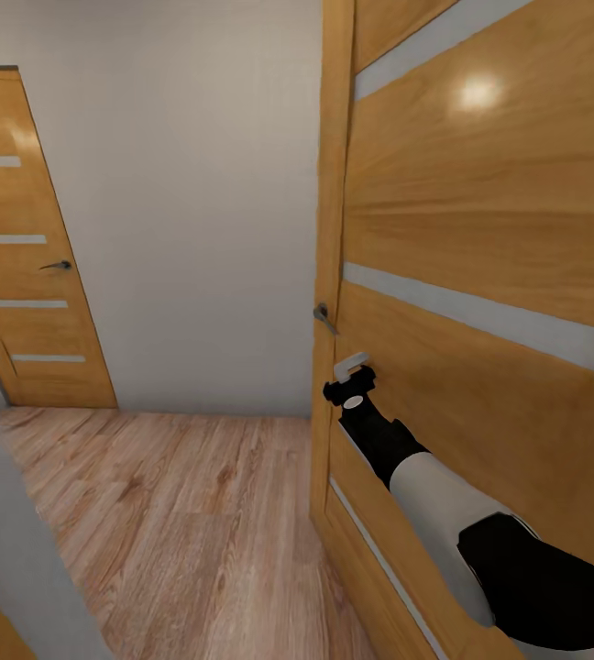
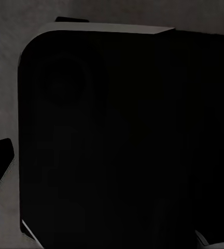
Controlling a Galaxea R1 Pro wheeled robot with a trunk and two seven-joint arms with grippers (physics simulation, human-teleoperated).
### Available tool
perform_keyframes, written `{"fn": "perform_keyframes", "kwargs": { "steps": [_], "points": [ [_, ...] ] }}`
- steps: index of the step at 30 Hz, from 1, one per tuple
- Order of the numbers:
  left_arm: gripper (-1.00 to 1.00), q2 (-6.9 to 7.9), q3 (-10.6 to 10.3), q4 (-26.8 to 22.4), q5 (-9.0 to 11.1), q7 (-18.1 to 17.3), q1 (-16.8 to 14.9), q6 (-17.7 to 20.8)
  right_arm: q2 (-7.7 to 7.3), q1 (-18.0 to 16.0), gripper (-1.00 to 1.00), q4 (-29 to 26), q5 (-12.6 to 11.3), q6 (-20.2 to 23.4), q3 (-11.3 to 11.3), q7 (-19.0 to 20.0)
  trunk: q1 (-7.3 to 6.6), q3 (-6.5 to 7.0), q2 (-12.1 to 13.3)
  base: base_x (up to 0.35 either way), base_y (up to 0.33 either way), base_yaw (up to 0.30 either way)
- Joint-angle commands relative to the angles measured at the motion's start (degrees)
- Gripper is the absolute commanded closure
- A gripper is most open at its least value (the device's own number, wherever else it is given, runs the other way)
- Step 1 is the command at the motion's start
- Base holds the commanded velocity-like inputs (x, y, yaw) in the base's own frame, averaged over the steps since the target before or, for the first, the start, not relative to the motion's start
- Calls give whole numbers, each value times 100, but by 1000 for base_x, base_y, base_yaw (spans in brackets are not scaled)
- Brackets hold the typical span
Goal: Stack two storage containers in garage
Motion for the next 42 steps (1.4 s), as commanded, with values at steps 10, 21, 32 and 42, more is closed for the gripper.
{"fn": "perform_keyframes", "kwargs": {
  "steps": [10,21,32,42],
  "points": [
    [-100,1,2,-2,55,-3,0,-13,0,-6,-100,-4,83,74,11,-175,3,-5,-2,316,0,0],
    [-100,1,2,-2,55,-2,0,-13,0,-6,-100,6,80,74,6,-179,3,-5,-2,201,0,0],
    [-100,1,3,-2,55,-3,0,-13,0,-6,-100,17,79,74,-2,-180,3,-5,-2,8,0,0],
    [-100,-1,4,-2,55,-2,0,-13,-165,-6,-100,14,78,74,-7,-317,3,-5,-2,0,0,0]
  ]
}}
